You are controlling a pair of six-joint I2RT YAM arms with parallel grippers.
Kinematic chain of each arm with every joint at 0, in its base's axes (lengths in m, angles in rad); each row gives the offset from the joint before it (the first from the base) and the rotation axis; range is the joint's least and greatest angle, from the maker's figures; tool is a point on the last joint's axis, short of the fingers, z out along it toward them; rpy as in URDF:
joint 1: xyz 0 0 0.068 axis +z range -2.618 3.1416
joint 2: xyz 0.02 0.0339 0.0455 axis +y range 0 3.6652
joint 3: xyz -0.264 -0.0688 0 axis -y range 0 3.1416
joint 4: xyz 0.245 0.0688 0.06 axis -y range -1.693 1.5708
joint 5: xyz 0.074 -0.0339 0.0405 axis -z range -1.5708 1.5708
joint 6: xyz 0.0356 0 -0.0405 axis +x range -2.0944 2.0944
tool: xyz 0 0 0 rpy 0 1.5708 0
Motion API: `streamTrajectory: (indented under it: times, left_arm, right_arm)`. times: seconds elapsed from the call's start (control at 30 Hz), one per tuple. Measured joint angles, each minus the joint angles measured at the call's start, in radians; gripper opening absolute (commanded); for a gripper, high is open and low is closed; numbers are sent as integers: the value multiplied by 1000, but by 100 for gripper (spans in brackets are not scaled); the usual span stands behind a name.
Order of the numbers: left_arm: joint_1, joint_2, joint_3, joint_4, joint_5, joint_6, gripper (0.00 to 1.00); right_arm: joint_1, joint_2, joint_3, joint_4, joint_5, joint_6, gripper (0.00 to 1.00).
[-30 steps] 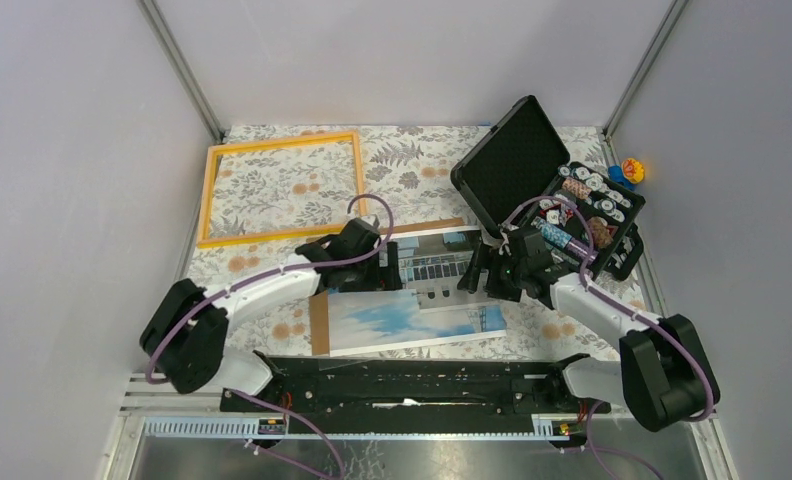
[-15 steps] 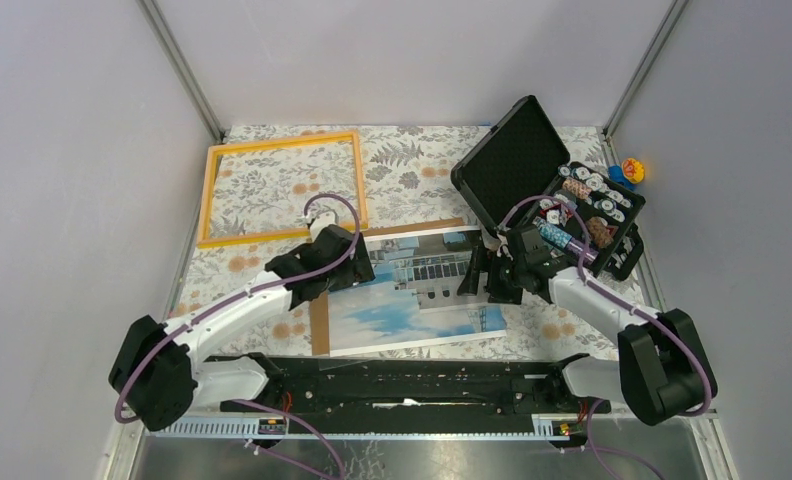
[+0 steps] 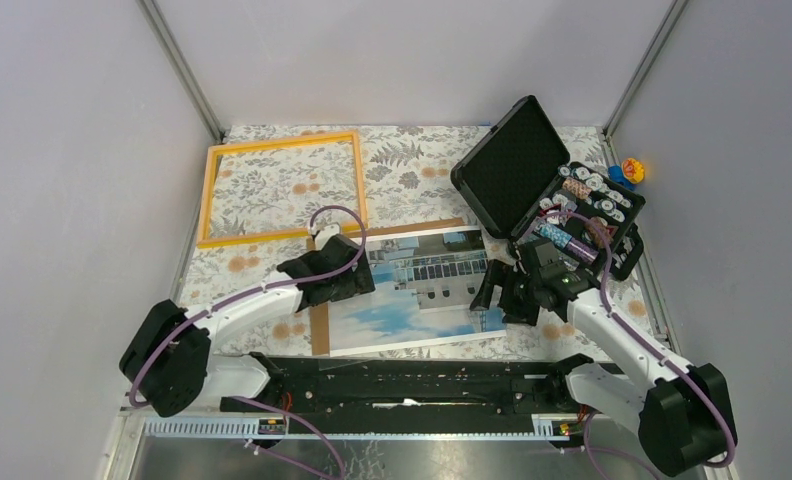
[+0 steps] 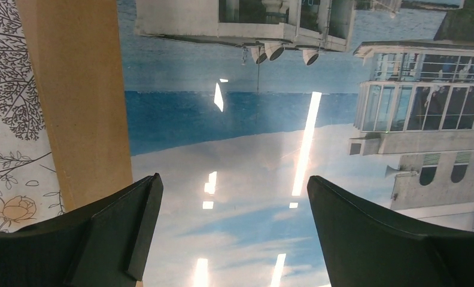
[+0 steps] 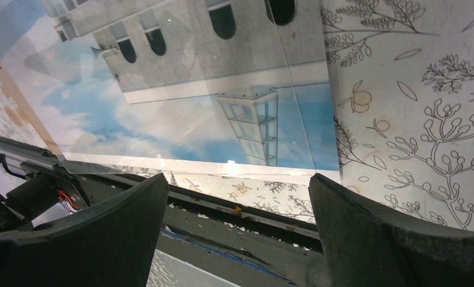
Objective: Put the photo into the frame
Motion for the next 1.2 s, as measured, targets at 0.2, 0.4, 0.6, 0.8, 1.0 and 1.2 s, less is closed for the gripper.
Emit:
streamTrajectory:
  times: [0.2,0.4,0.6,0.8,1.0,1.2]
  left_arm:
    - [0,51,-6,47,25,1,99]
    - [0,131,0,147,47,6,99]
    - [0,234,78,217,63,37,99]
    - [0,202,92,124,71,46,99]
    - [9,85,99,-93,-11,5,99]
    - [266,71,87,-190,-15,-19,99]
  right_arm:
    - [0,61,-3,-5,0,3,95]
    - [0,105,7,28,2,3,95]
    - [0,118,9,94,6,0,95]
    - [0,149,10,181,-43,-25,95]
    - [0,227,24,247,-76,-52,95]
    - [0,299,26,300,-83,-69,96]
